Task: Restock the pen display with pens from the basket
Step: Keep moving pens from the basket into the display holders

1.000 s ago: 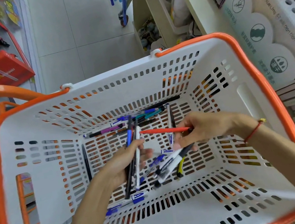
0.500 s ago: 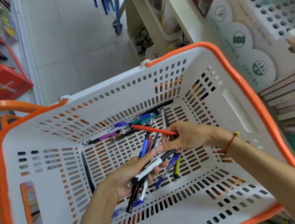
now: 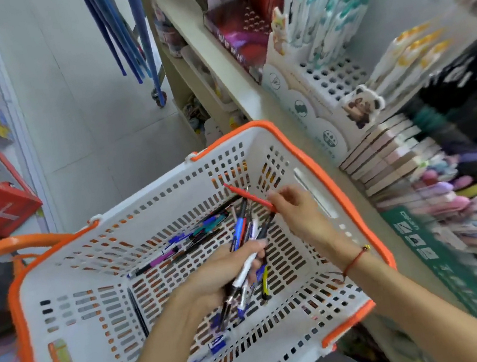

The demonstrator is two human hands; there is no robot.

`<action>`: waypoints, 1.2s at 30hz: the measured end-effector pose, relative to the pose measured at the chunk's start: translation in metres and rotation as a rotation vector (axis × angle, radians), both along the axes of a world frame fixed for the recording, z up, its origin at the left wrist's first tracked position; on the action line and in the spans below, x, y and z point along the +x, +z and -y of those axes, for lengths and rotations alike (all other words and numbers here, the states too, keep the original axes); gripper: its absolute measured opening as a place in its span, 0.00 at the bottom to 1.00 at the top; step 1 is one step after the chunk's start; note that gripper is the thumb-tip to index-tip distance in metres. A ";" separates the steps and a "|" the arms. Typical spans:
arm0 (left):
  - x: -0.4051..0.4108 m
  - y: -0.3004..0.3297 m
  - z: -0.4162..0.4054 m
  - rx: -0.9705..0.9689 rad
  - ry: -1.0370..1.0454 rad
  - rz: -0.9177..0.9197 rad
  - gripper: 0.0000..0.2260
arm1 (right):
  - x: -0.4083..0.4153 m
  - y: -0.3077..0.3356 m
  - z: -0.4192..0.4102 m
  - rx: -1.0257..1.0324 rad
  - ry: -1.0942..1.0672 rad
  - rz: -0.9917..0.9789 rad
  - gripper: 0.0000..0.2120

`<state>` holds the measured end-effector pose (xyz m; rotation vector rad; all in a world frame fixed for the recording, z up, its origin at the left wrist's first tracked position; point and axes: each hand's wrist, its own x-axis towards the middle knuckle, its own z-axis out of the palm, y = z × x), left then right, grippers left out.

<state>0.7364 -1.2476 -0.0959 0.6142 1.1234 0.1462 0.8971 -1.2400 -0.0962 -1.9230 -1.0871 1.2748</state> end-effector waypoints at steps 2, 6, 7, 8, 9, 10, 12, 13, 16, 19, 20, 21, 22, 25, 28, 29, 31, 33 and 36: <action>0.014 0.009 0.001 0.088 0.038 -0.100 0.10 | 0.003 0.010 0.006 0.125 -0.165 0.048 0.11; 0.031 0.027 -0.001 0.186 0.277 -0.050 0.05 | 0.015 0.032 0.022 0.225 -0.356 0.042 0.16; 0.035 0.030 -0.003 0.199 0.309 -0.014 0.05 | 0.015 0.036 0.025 0.210 -0.316 0.064 0.15; 0.042 0.033 -0.004 0.212 0.333 0.017 0.07 | 0.016 0.041 0.032 0.191 -0.278 0.091 0.14; 0.047 0.038 -0.004 0.235 0.343 0.009 0.09 | 0.014 0.044 0.036 0.189 -0.244 0.097 0.12; 0.053 0.042 -0.004 0.260 0.357 -0.022 0.13 | 0.013 0.046 0.040 0.204 -0.231 0.081 0.10; 0.068 0.046 -0.006 0.320 0.355 -0.072 0.19 | 0.014 0.053 0.051 0.267 -0.222 0.068 0.08; 0.076 0.050 -0.006 0.341 0.360 -0.070 0.16 | 0.017 0.058 0.056 0.301 -0.211 0.104 0.10; 0.098 0.062 -0.007 0.374 0.326 -0.040 0.08 | 0.032 0.071 0.072 0.353 -0.196 0.212 0.09; 0.111 0.076 -0.009 0.417 0.238 0.042 0.08 | 0.052 0.094 0.092 0.400 -0.272 0.297 0.07; 0.115 0.082 -0.010 0.423 0.191 0.071 0.07 | 0.059 0.101 0.097 0.416 -0.313 0.321 0.07; 0.120 0.089 -0.010 0.411 0.136 0.099 0.07 | 0.067 0.108 0.101 0.413 -0.350 0.327 0.06; 0.124 0.096 -0.010 0.391 0.088 0.131 0.07 | 0.074 0.115 0.102 0.383 -0.380 0.297 0.07; 0.140 0.113 -0.007 0.344 -0.050 0.228 0.08 | 0.093 0.136 0.097 0.269 -0.387 0.156 0.08; 0.160 0.132 0.000 0.331 -0.227 0.300 0.09 | 0.108 0.154 0.095 0.209 -0.446 0.019 0.11; 0.165 0.135 0.002 0.326 -0.273 0.327 0.09 | 0.113 0.157 0.096 0.195 -0.475 0.002 0.12; 0.177 0.141 0.004 0.305 -0.341 0.366 0.08 | 0.123 0.162 0.101 0.201 -0.535 0.012 0.12; 0.189 0.143 0.006 0.279 -0.396 0.396 0.08 | 0.129 0.165 0.107 0.232 -0.612 0.005 0.11; 0.207 0.148 0.017 0.235 -0.403 0.409 0.06 | 0.134 0.168 0.122 0.344 -0.794 -0.008 0.11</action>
